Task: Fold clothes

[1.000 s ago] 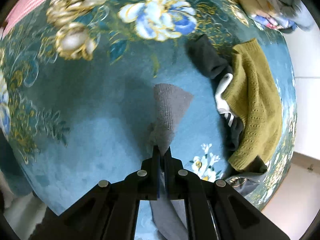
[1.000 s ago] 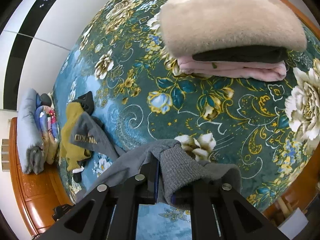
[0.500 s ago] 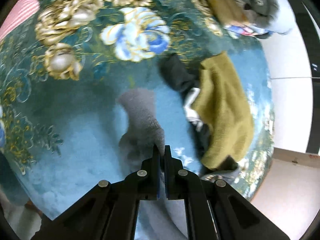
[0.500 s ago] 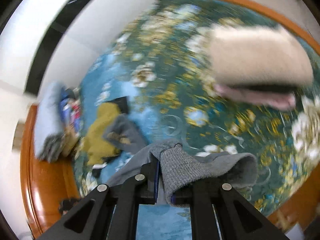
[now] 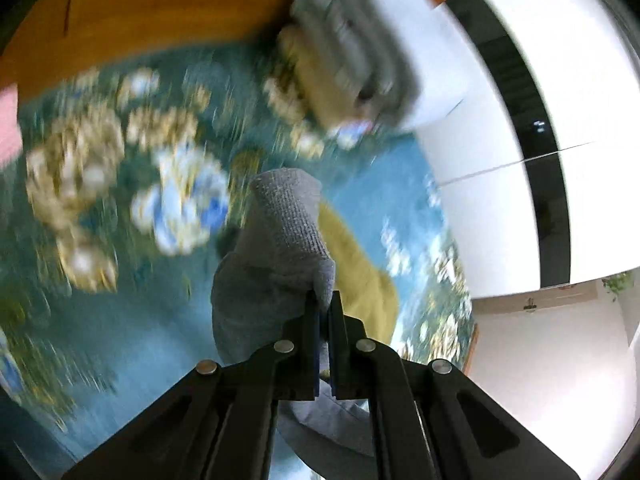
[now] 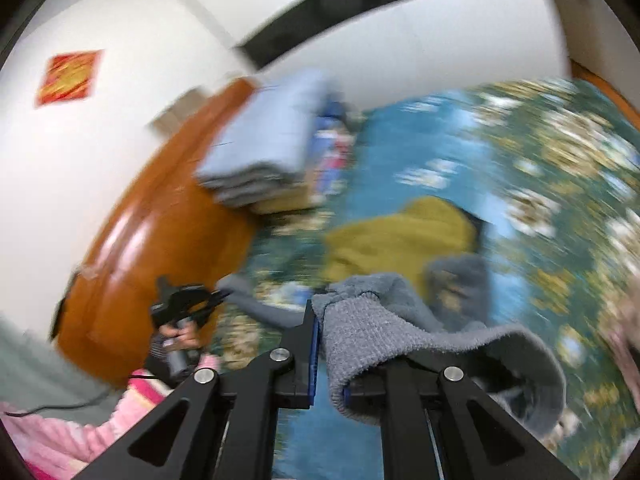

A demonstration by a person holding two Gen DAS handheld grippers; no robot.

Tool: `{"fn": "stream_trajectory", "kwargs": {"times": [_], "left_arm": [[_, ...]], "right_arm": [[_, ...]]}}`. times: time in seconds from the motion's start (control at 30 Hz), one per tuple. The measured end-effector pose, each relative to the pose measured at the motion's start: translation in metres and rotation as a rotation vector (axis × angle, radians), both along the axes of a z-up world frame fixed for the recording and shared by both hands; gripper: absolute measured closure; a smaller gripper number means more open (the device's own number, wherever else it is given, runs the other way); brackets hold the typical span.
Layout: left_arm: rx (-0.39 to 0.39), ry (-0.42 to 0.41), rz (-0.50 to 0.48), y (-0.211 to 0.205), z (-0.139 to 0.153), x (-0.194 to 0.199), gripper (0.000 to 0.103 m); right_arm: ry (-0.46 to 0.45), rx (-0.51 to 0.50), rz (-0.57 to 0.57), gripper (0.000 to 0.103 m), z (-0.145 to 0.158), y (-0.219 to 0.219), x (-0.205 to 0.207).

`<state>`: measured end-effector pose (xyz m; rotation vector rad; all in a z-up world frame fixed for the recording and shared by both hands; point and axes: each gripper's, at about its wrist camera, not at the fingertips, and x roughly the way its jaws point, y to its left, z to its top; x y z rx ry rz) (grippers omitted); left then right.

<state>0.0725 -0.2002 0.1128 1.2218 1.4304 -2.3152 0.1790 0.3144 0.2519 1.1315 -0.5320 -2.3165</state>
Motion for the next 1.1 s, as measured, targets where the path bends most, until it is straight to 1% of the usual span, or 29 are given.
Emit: {"fn": "stream_trajectory", "kwargs": {"times": [0.07,0.17,0.3,0.33,0.43,0.47,0.53,0.6,0.7,0.83,0.9,1.0,1.1], "left_arm": [[-0.027,0.057,0.025,-0.021,0.028,0.008,0.100],[-0.064,0.133,0.070,-0.050,0.066,0.024,0.100],[-0.136,0.220,0.111,-0.077,0.114,0.042,0.100],[-0.152,0.233,0.112,-0.080,0.122,0.043,0.100],[-0.178,0.257,0.104,-0.081,0.137,0.043,0.100],[-0.181,0.264,0.098,-0.079,0.139,0.042,0.100],[-0.181,0.260,0.074,-0.071,0.135,0.035,0.100],[-0.170,0.235,0.036,-0.056,0.124,0.021,0.100],[-0.126,0.169,-0.018,-0.029,0.093,0.000,0.100],[-0.074,0.089,-0.068,0.011,0.050,-0.023,0.100],[-0.065,0.042,-0.084,0.030,0.031,-0.030,0.100],[-0.053,-0.002,-0.110,0.053,0.012,-0.037,0.100],[-0.044,-0.048,-0.171,0.078,-0.008,-0.043,0.100]], "right_arm": [[0.048,-0.060,0.086,0.094,0.018,-0.037,-0.007],[0.127,-0.144,0.194,0.094,0.049,-0.080,-0.010],[0.256,-0.272,0.292,0.094,0.100,-0.111,0.000],[0.281,-0.299,0.302,0.094,0.110,-0.112,0.002],[0.323,-0.357,0.262,0.094,0.127,-0.091,0.011],[0.337,-0.368,0.244,0.094,0.132,-0.083,0.014],[0.356,-0.354,0.183,0.094,0.133,-0.056,0.022],[0.346,-0.316,0.109,0.094,0.126,-0.027,0.032],[0.280,-0.193,-0.029,0.094,0.100,0.019,0.047],[0.135,-0.149,-0.188,0.094,0.048,0.071,0.066],[0.061,-0.127,-0.266,0.094,0.023,0.097,0.075],[-0.049,-0.093,-0.384,0.094,-0.016,0.136,0.089],[-0.160,-0.058,-0.501,0.094,-0.055,0.176,0.104]]}}
